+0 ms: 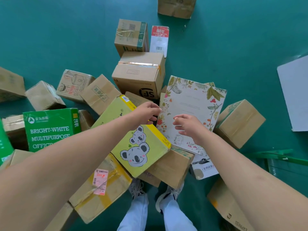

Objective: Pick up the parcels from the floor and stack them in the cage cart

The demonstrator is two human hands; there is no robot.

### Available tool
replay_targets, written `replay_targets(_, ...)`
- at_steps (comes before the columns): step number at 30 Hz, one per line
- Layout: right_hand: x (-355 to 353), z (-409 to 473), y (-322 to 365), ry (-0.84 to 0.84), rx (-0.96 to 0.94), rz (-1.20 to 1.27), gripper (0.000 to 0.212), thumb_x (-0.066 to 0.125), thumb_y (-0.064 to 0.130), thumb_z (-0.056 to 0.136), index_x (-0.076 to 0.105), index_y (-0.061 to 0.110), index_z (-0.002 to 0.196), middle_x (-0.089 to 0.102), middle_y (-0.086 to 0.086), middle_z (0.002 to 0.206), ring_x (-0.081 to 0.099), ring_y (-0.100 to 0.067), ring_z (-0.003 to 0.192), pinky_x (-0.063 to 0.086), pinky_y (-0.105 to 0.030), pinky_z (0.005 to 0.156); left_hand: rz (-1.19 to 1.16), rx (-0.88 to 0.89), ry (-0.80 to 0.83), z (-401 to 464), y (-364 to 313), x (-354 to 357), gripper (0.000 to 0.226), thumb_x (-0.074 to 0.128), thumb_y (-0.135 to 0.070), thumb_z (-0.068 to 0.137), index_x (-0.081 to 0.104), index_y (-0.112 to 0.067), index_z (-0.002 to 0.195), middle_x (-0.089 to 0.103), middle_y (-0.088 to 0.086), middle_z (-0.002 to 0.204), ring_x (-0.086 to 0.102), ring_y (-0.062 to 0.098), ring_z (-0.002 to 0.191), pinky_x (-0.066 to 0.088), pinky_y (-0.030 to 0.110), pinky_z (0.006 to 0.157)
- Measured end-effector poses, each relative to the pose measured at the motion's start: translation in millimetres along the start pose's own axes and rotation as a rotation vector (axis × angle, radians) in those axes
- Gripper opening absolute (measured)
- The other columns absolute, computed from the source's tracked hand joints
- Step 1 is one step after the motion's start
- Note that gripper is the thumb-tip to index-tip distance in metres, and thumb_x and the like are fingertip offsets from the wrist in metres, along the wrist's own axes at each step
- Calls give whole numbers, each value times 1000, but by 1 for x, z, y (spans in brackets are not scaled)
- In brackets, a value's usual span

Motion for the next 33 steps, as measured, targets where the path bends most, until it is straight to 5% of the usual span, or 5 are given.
replay_targets(9, 13, 62, 28, 52, -2, -24, 18, 52, 25, 107, 64, 19, 120, 69, -8, 116, 65, -23, 107, 55, -38, 96, -158, -36, -148, 45, 11, -33, 31, 63, -33, 101, 57, -17, 127, 64, 6, 115, 63, 19, 95, 56, 31, 77)
replay_targets(20, 11, 152, 57, 78, -21, -79, 25, 50, 16, 106, 62, 12, 127, 63, -7, 99, 58, -19, 89, 50, -26, 70, -287, -56, -337, 127, 19, -70, 34, 60, -37, 103, 51, -20, 131, 55, 5, 132, 59, 22, 116, 58, 31, 82)
replay_targets(25, 41, 197, 60, 48, -5, -112, 21, 49, 18, 108, 60, 12, 125, 66, -18, 119, 68, -30, 112, 54, -45, 104, -303, -75, -368, 181, 55, -102, 40, 61, -38, 102, 46, -23, 136, 49, 5, 140, 52, 24, 127, 56, 36, 95)
replay_targets(29, 66, 238, 72, 19, -58, -147, 29, 51, 27, 108, 57, 16, 134, 60, -9, 130, 63, -18, 107, 59, -33, 86, -280, -75, -413, 213, 75, -142, 54, 60, -36, 103, 38, -21, 149, 45, 7, 145, 49, 25, 127, 52, 41, 104)
replay_targets(33, 87, 273, 83, -21, -80, -101, 47, 52, 33, 107, 43, 18, 151, 56, -2, 124, 60, -19, 114, 58, -36, 95, -287, -67, -451, 240, 87, -180, 62, 61, -35, 102, 32, -23, 155, 42, 10, 149, 48, 27, 130, 55, 43, 103)
Point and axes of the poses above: each hand's wrist, its own z-axis towards the middle knuckle, its own x-axis out of the palm, y = z × x, the point moved 3 cm from there along z, towards the middle knuckle
